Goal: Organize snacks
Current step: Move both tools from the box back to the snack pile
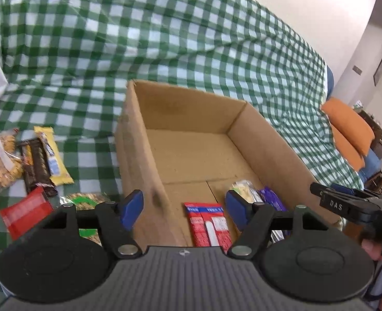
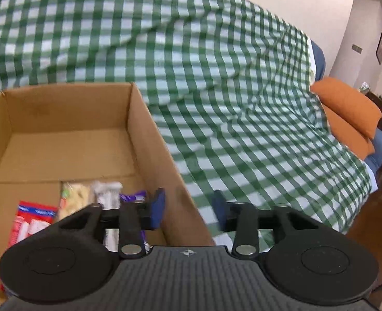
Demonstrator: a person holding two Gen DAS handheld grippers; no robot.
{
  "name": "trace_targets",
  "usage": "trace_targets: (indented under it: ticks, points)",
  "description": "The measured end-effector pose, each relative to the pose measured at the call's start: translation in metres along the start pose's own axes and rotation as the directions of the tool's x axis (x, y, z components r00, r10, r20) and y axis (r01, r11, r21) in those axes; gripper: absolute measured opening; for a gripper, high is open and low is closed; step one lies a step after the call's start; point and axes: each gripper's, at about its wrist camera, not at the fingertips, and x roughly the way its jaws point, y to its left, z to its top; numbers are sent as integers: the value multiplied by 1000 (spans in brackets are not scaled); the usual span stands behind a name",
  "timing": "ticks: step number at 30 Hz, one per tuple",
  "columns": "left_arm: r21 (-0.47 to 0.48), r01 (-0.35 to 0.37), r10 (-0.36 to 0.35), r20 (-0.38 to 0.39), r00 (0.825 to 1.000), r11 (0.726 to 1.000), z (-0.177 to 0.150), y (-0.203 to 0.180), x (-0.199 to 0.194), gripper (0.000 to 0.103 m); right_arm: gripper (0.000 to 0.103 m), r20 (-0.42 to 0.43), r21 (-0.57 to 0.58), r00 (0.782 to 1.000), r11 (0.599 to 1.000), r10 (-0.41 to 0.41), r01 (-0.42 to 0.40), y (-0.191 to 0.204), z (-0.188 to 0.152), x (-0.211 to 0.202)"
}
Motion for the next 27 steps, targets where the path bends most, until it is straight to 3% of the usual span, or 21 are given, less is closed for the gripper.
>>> trace_targets:
  ticks: [3, 5, 7, 9, 15, 20, 23, 25, 27]
  points:
    - [11, -24, 23, 61, 998, 1000, 3, 6, -14, 70, 50, 43, -24, 999, 1000, 15, -14, 10, 2, -10]
    - [-4, -11, 11, 86, 996, 1000, 6, 14, -25, 62, 50, 62, -39, 998, 999, 28, -25, 19, 3, -16]
    - [-36, 4, 0, 102, 995, 999, 11, 26, -36, 40, 50, 81, -57, 996, 998, 40, -35, 27, 4, -21]
    - [-94, 15, -4, 119, 993, 995, 17, 45, -49, 32, 50, 101, -72, 993, 996, 59, -52, 36, 4, -26]
    - [-249, -57, 83, 94, 992, 967, 52, 108, -60, 32, 48, 144, -101, 983, 990, 117, -103, 58, 6, -42]
    - [-277, -121, 110, -53, 992, 953, 66, 151, -36, 32, 40, 174, -127, 966, 977, 193, -172, 73, 6, -55]
    - [-335, -144, 121, -87, 989, 931, 51, 182, -23, 32, 40, 212, -137, 940, 960, 267, -242, 80, 5, -67]
    - [-406, -196, 129, -188, 974, 893, 41, 201, -14, 32, 40, 242, -180, 915, 942, 322, -283, 89, 4, -77]
    - [-443, -148, 67, -193, 979, 884, 38, 206, -10, 32, 40, 273, -249, 887, 918, 372, -308, 102, -2, -90]
